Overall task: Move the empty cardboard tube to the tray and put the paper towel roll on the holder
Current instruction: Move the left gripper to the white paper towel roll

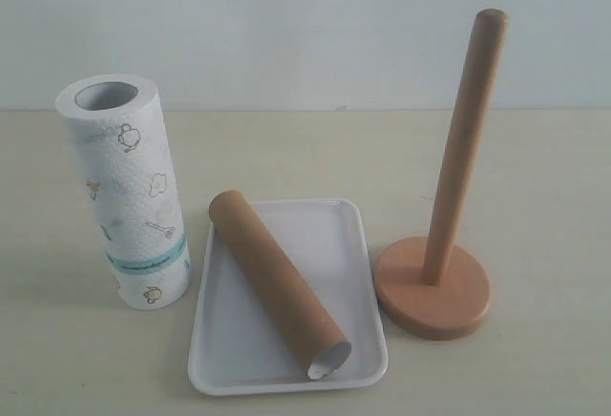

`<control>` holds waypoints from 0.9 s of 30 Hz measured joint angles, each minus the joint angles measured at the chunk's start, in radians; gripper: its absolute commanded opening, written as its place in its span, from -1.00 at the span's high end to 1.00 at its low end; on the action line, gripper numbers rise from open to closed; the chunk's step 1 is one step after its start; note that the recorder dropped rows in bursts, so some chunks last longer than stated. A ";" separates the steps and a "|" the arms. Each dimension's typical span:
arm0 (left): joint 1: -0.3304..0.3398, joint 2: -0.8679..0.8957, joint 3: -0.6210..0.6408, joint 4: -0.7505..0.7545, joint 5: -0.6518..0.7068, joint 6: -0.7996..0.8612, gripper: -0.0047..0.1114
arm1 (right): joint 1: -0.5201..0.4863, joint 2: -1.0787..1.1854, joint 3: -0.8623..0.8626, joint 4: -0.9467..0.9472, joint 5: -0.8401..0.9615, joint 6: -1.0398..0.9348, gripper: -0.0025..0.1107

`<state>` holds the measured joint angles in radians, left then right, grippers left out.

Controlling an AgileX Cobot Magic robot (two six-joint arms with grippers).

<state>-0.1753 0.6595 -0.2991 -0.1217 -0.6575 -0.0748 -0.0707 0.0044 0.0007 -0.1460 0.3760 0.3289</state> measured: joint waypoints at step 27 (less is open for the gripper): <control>0.000 0.893 0.187 0.443 -0.516 -0.018 0.85 | 0.000 0.000 0.000 0.000 0.000 0.000 0.96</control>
<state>-0.1753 1.5528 -0.1118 0.3213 -1.1731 -0.0930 -0.0707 0.0044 0.0007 -0.1460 0.3760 0.3289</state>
